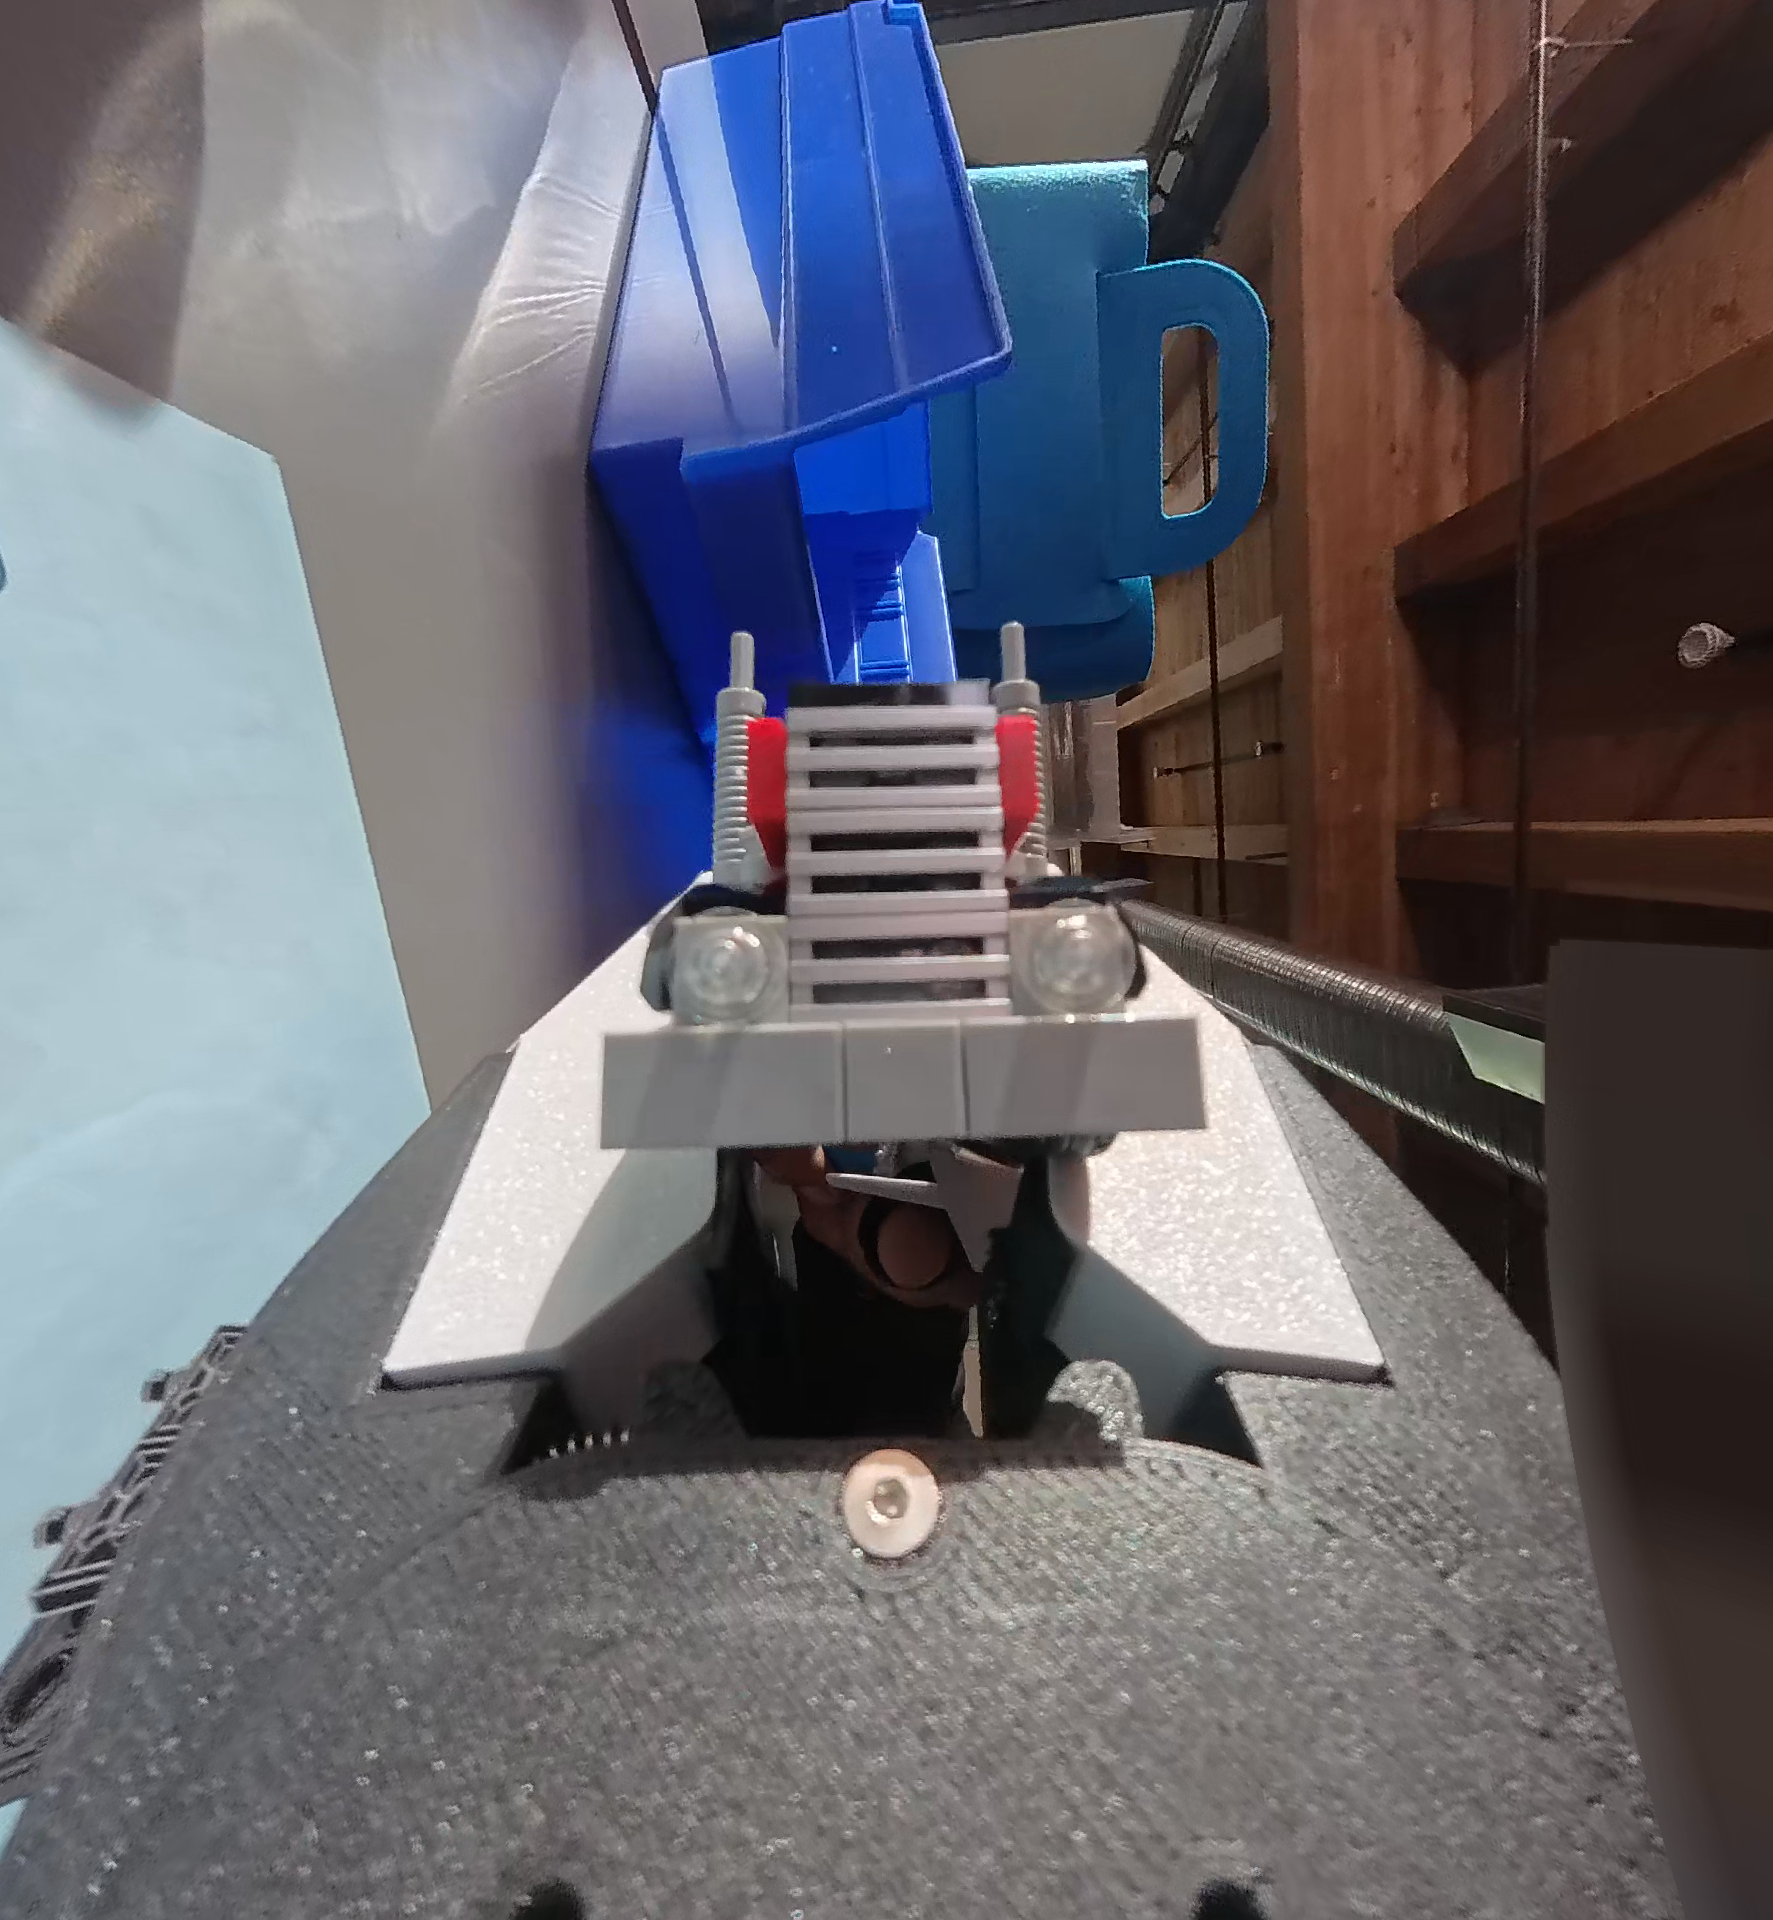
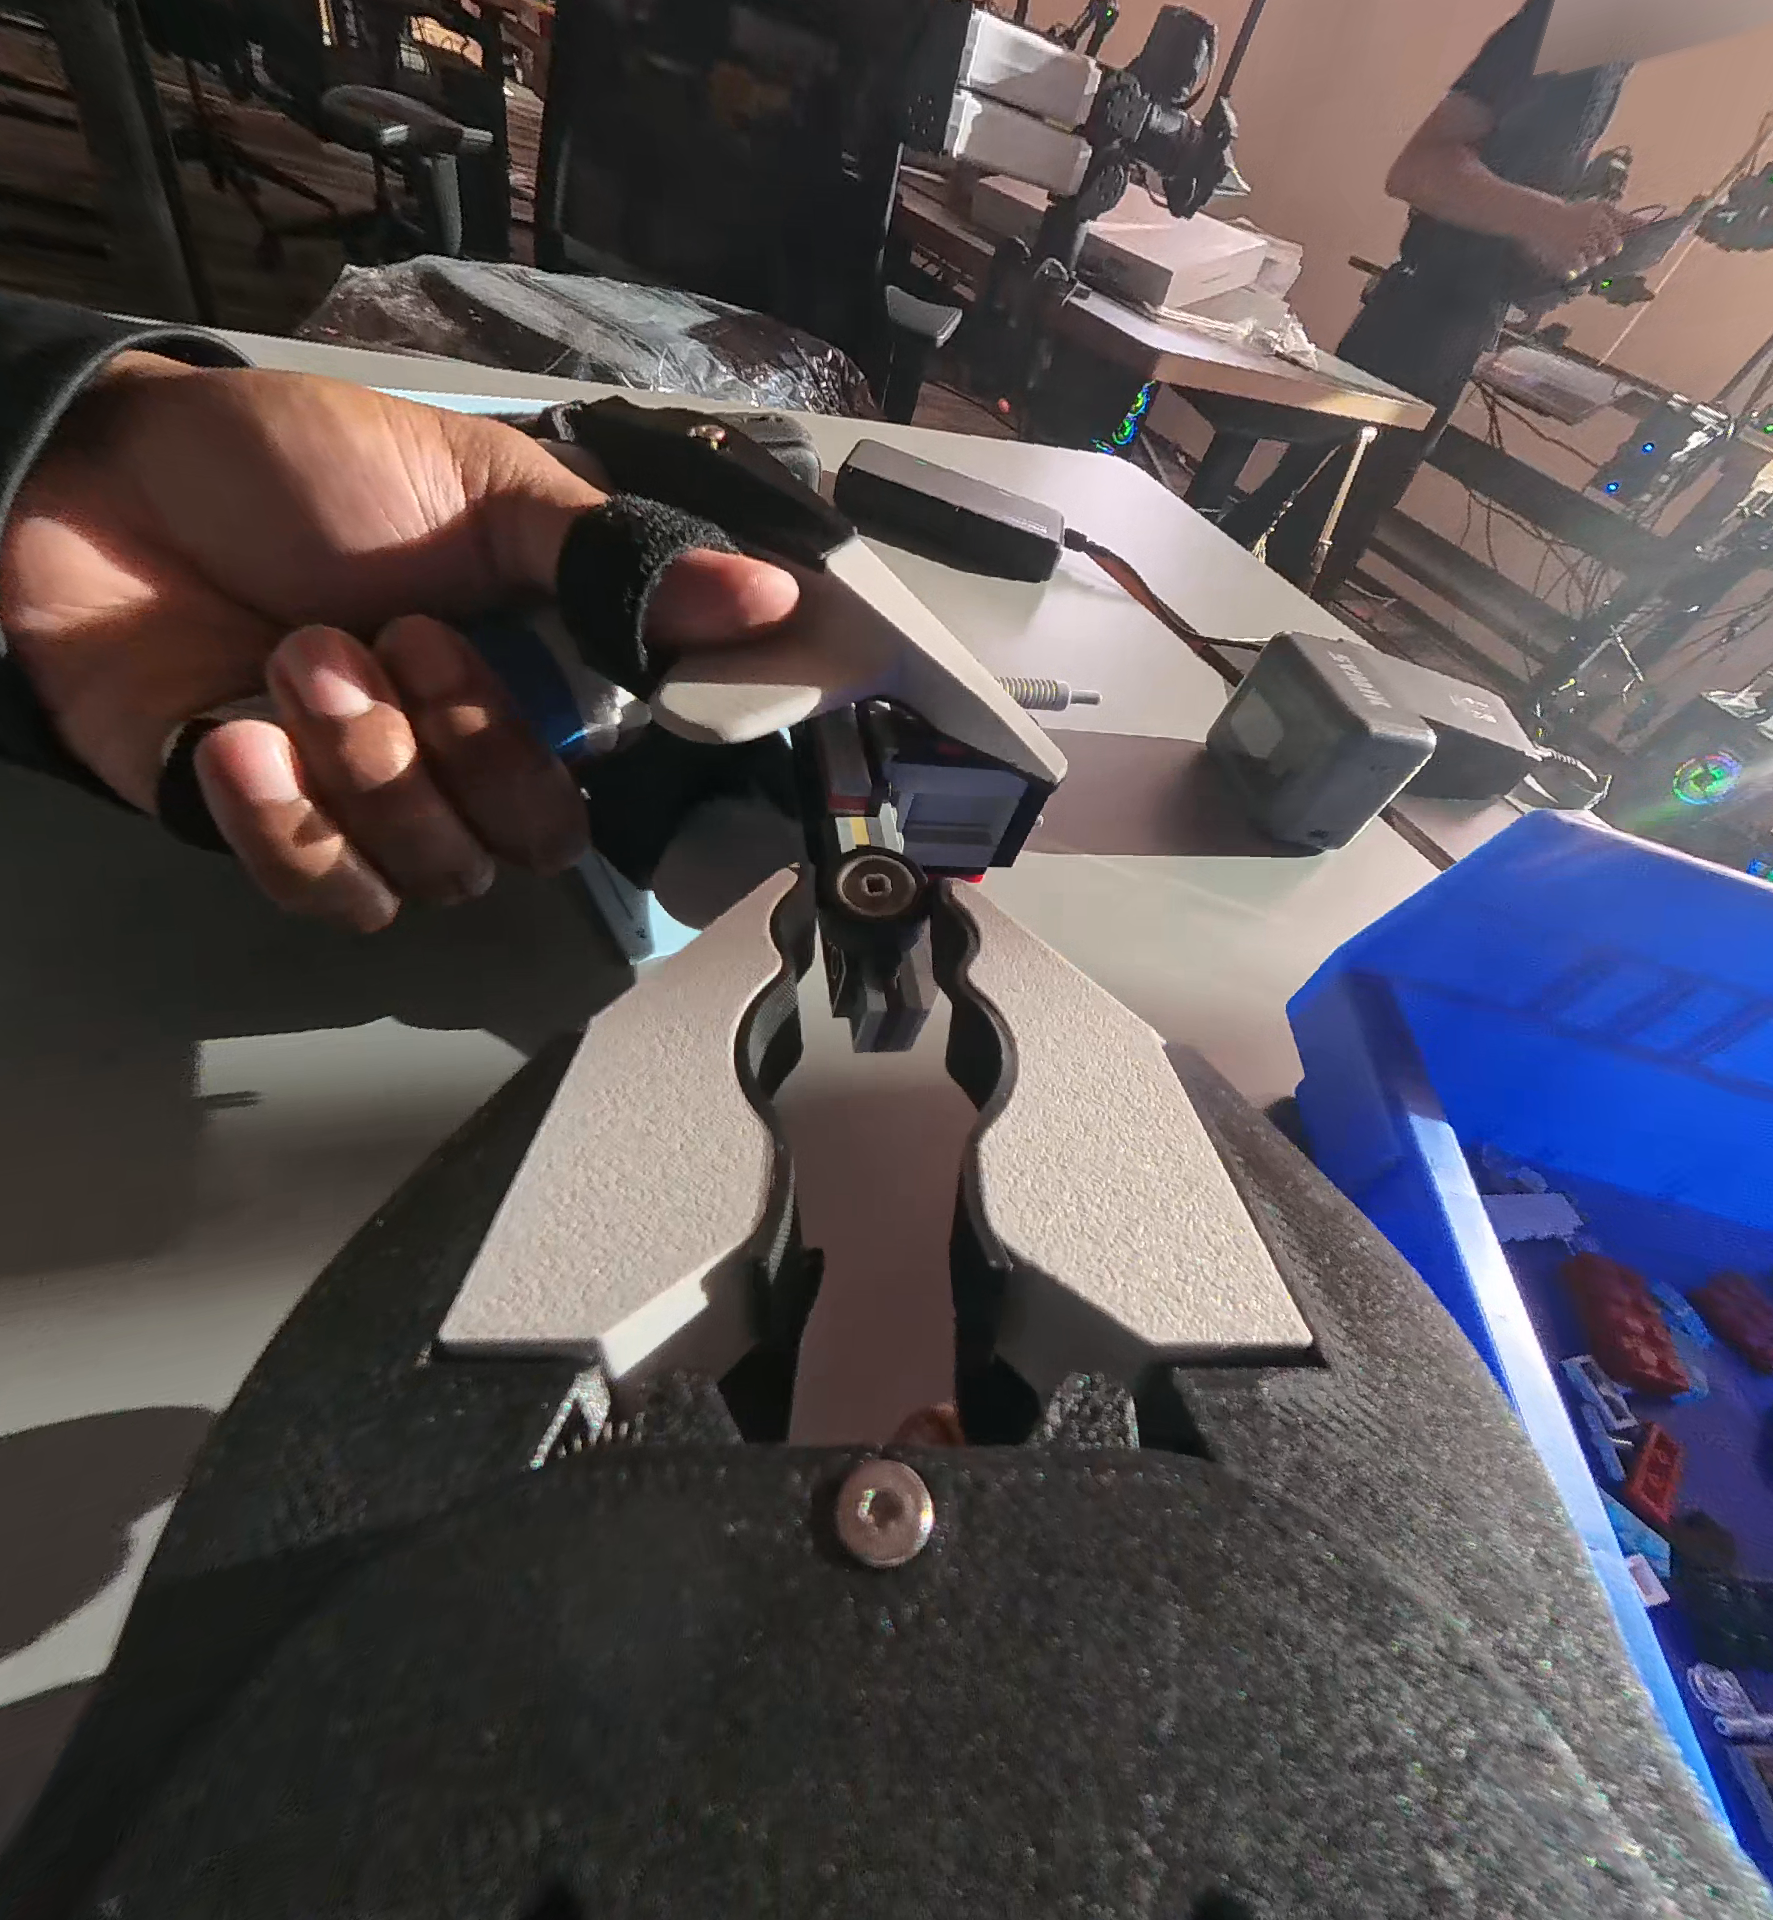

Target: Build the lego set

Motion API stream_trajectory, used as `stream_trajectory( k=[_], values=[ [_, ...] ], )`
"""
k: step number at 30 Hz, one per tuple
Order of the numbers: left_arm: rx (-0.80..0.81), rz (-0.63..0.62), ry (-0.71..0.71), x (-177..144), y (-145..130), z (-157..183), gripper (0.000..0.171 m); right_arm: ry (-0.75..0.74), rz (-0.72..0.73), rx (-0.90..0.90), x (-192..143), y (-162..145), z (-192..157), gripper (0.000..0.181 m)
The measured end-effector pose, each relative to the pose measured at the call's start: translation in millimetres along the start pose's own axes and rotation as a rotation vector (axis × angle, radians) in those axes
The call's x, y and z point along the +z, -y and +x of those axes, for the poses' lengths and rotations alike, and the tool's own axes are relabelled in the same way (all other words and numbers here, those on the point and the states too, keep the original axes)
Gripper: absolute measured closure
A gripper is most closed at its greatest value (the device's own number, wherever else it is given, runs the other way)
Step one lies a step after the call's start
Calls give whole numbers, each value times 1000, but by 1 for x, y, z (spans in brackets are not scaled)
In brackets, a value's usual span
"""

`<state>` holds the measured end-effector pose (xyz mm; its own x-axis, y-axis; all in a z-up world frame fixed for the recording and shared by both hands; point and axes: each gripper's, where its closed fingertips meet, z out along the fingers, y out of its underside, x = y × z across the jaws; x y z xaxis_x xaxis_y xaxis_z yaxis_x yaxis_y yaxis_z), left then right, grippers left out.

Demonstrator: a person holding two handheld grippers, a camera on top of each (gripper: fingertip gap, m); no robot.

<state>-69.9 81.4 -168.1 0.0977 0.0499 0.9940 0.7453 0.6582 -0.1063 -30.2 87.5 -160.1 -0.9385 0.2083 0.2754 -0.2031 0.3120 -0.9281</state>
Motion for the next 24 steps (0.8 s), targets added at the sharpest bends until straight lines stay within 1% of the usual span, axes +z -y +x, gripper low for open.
stream_trajectory(
  k=[3, 8, 9, 14, 24],
  values=[
    [1, -1, 1, 0, 0, 0, 119, -6, 1, -17, 0, 0, 0, 157],
    [38, 2, 20, -1, 1, 0, 119, -16, 52, -16, -1, 9, 0, 157],
    [42, -1, 23, -1, 1, -1, 117, -21, 56, -21, 0, 10, 0, 157],
    [62, -19, 31, 2, -4, -2, 117, -25, 23, -39, 6, 5, -3, 156],
    [134, -20, -1, 2, -3, 7, 117, -2, 17, -6, 3, 6, -3, 156]
  ],
)
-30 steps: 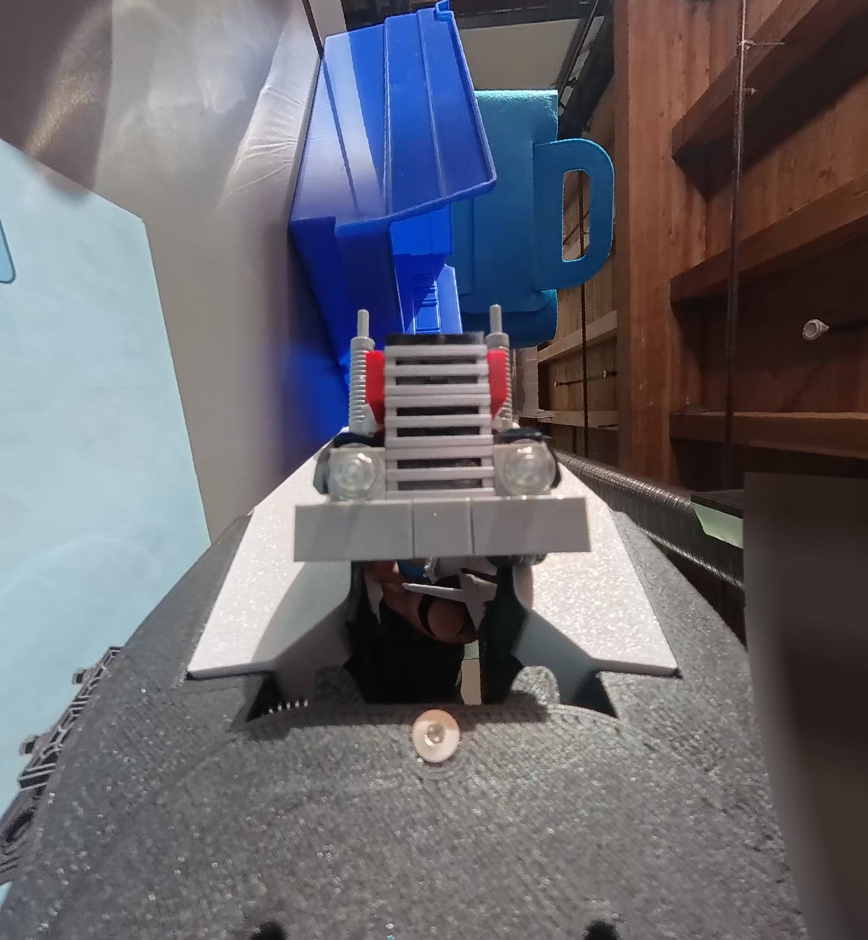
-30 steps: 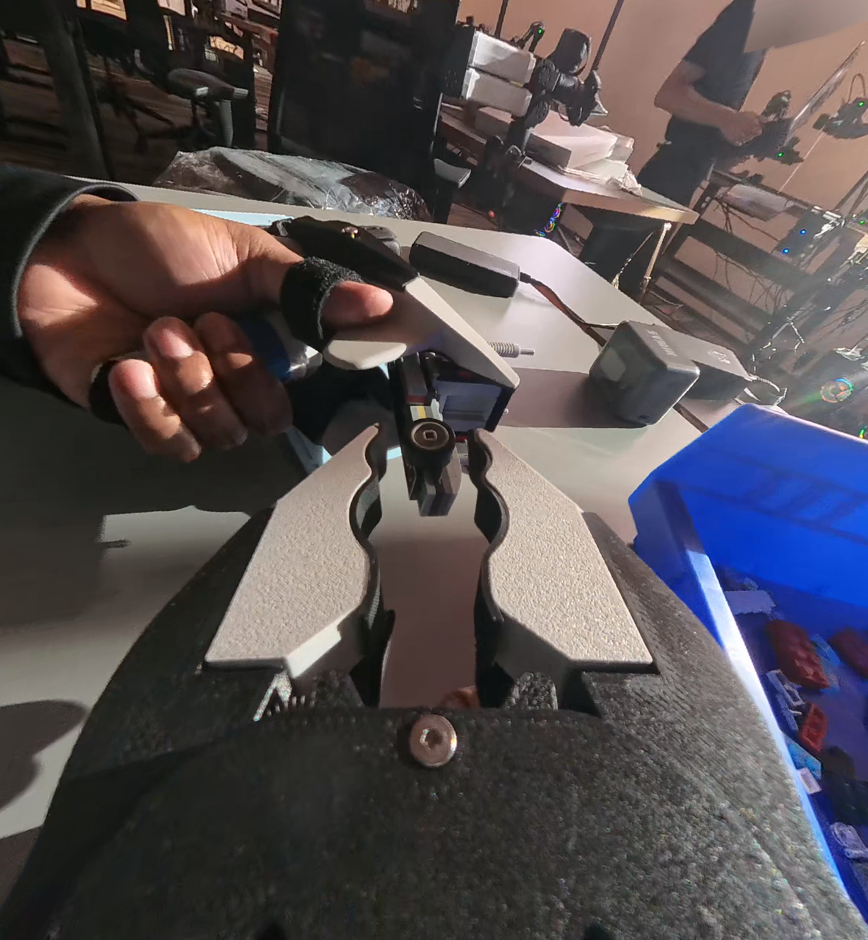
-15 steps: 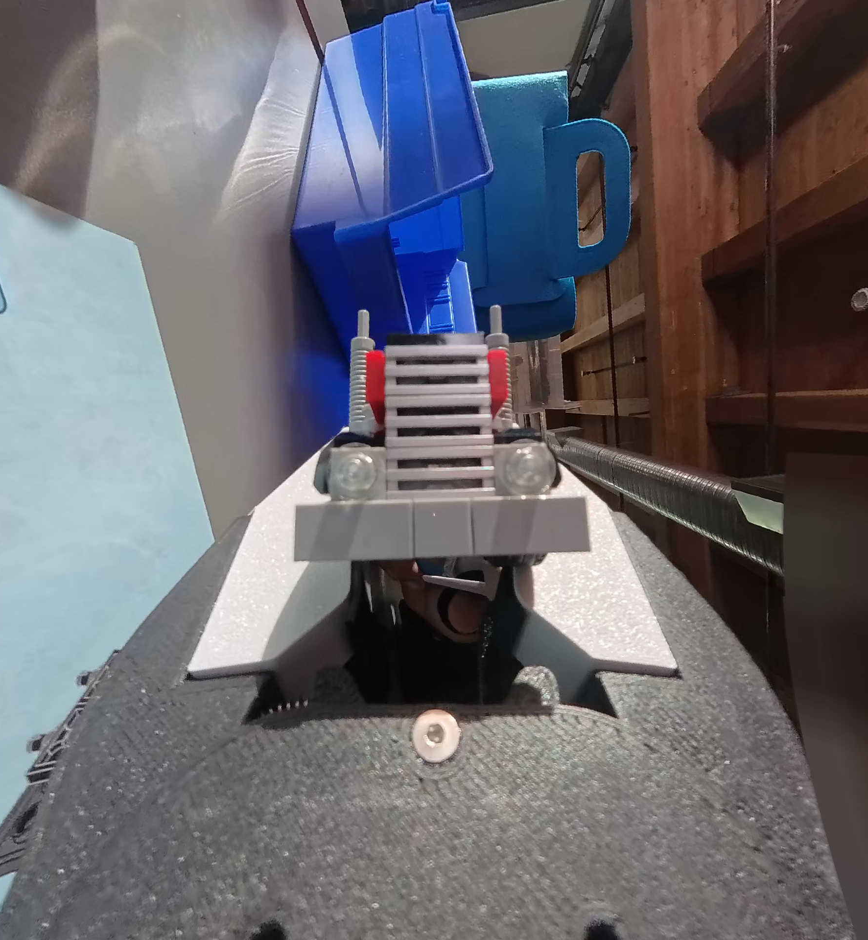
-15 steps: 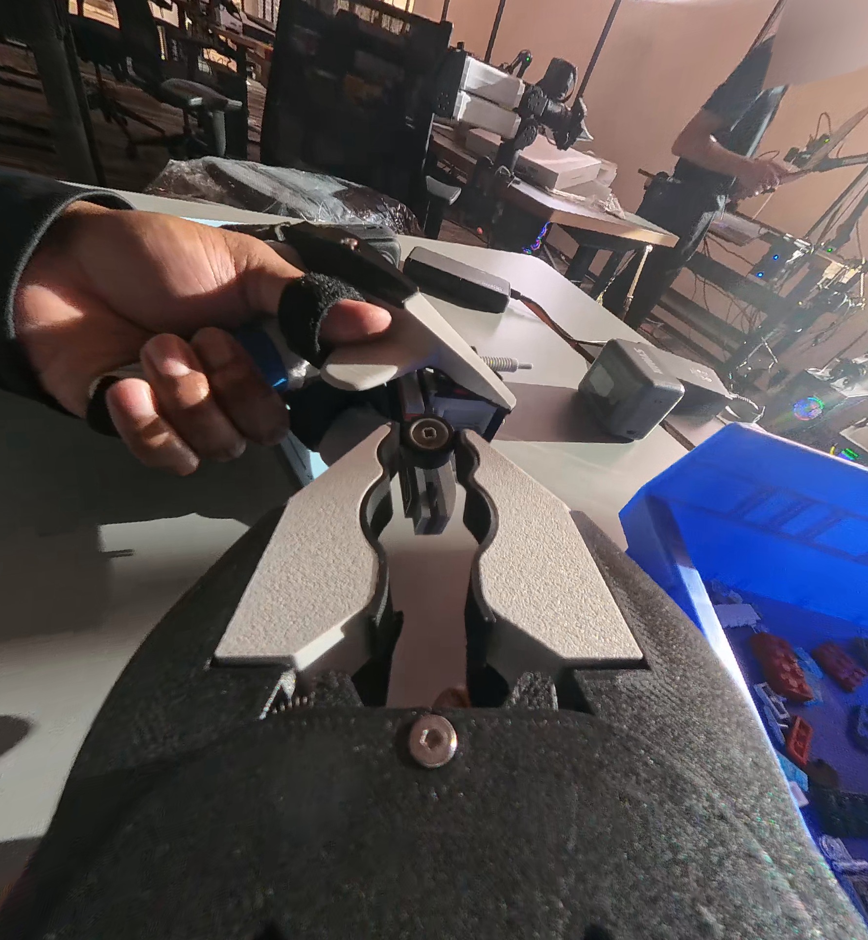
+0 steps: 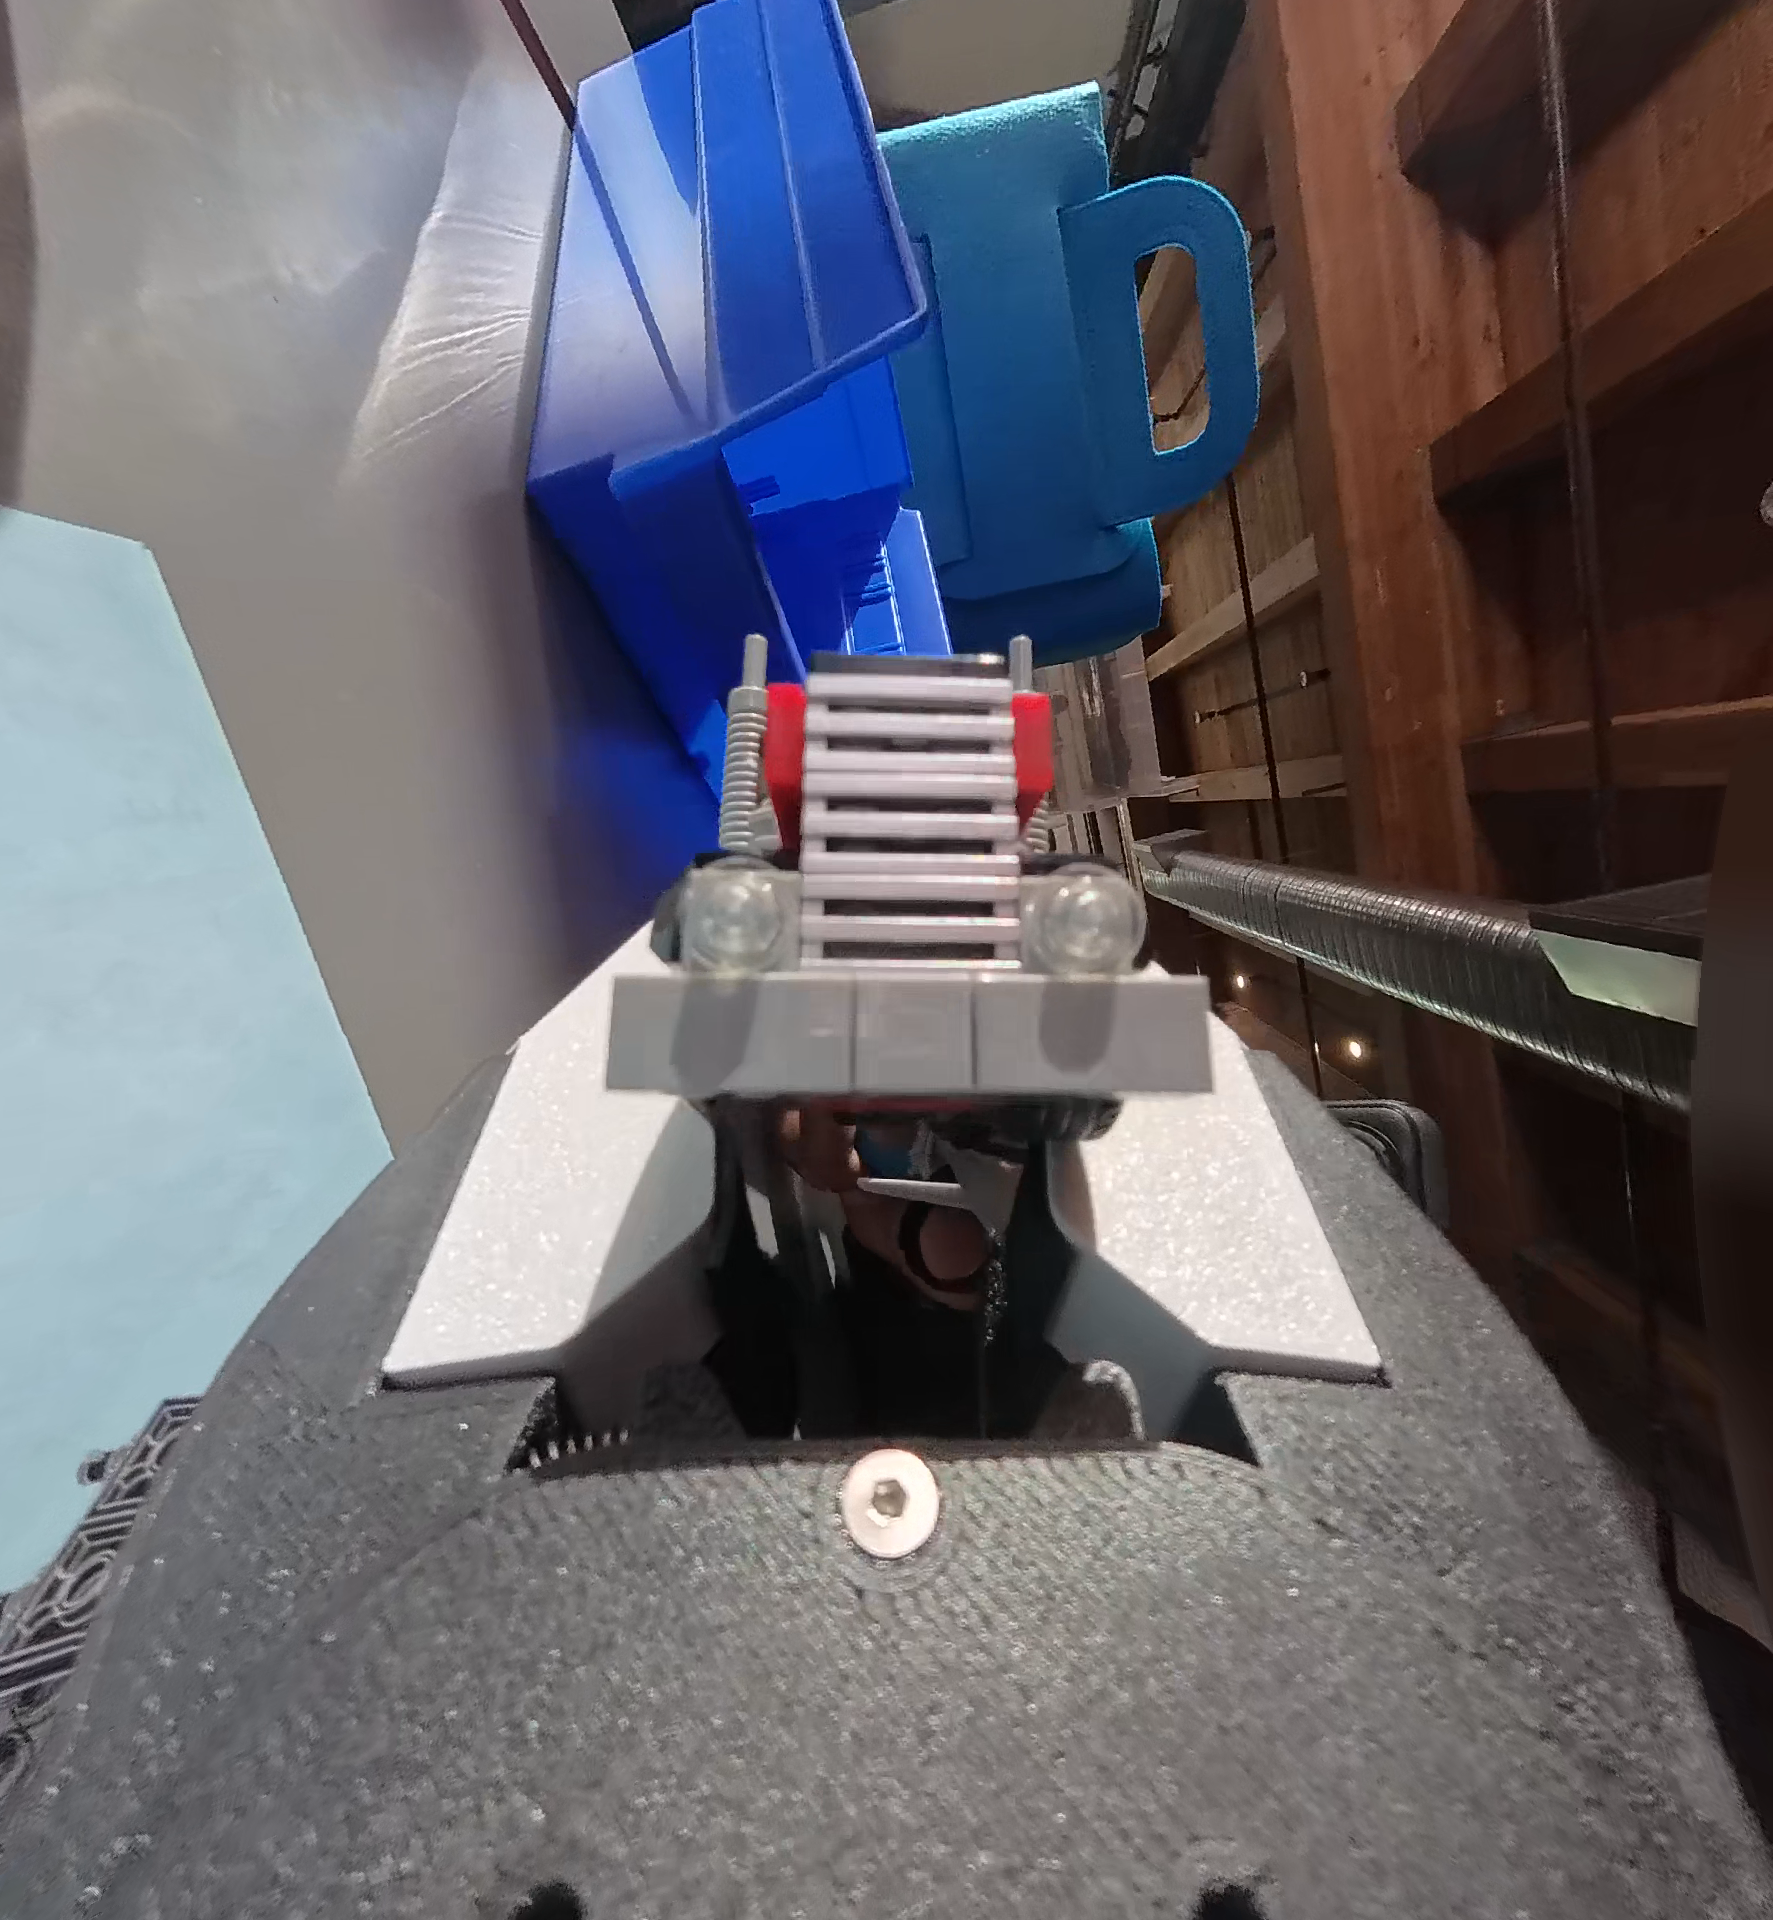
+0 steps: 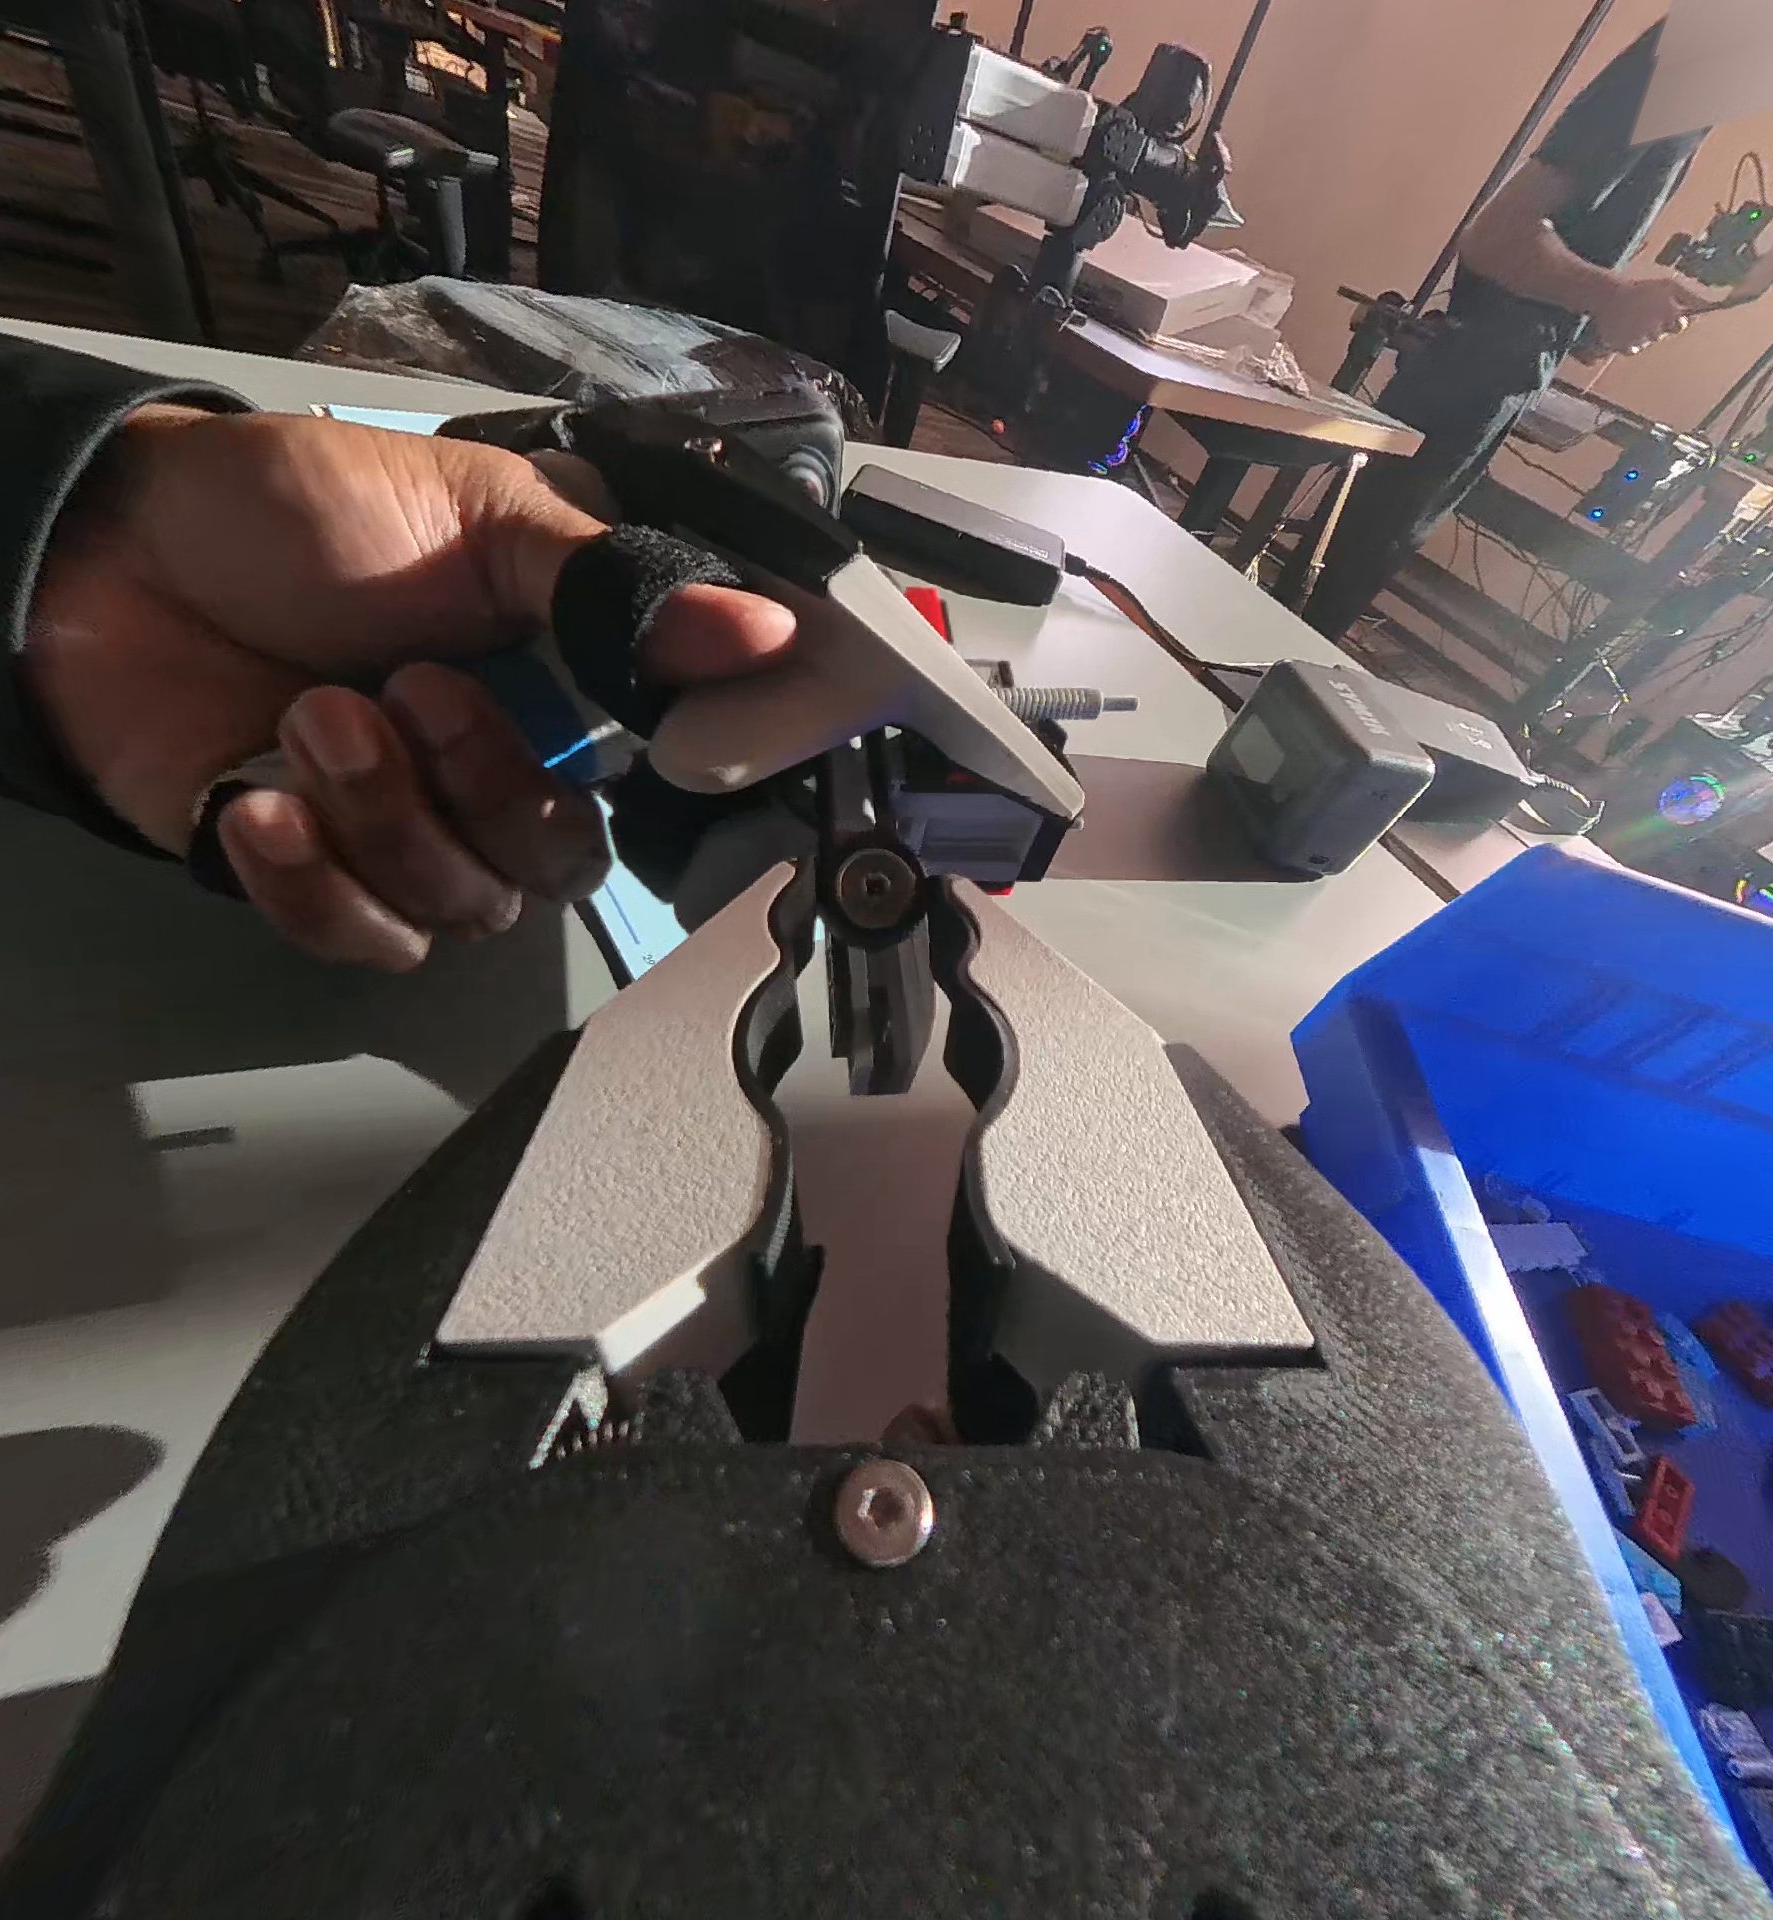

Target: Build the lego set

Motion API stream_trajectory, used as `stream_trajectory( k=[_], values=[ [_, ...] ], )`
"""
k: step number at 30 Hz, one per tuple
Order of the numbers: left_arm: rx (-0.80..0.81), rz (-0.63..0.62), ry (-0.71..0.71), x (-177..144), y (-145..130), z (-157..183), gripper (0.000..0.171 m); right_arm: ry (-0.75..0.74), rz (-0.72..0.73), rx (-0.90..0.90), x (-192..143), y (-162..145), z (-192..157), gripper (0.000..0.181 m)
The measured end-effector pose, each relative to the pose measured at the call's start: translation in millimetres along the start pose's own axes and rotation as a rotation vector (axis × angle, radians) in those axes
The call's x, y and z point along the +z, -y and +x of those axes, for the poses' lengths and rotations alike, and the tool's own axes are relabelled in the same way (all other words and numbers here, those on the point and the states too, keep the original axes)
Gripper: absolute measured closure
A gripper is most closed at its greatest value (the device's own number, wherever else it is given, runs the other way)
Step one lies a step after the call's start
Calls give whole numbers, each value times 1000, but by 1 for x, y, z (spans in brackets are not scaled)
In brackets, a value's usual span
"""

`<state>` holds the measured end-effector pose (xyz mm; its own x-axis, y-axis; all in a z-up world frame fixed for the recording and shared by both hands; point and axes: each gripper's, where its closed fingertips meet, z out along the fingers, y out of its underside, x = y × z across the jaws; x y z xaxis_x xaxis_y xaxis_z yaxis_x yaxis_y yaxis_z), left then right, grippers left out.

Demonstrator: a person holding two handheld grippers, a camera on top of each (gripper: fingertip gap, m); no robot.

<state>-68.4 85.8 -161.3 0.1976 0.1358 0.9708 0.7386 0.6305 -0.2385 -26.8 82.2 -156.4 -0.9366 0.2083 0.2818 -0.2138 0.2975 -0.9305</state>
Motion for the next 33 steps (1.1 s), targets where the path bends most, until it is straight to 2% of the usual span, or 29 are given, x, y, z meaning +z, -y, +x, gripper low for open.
stream_trajectory(
  k=[16, 24, 33],
  values=[
    [99, -11, 84, 0, -1, -7, 118, -21, -90, -80, 4, -7, -5, 157],
    [206, 0, 138, 0, -1, -8, 117, -78, -179, -123, 8, -8, -4, 157],
    [130, 24, 70, 0, -1, -4, 118, -75, -128, -97, 6, -5, -1, 157]
  ],
)
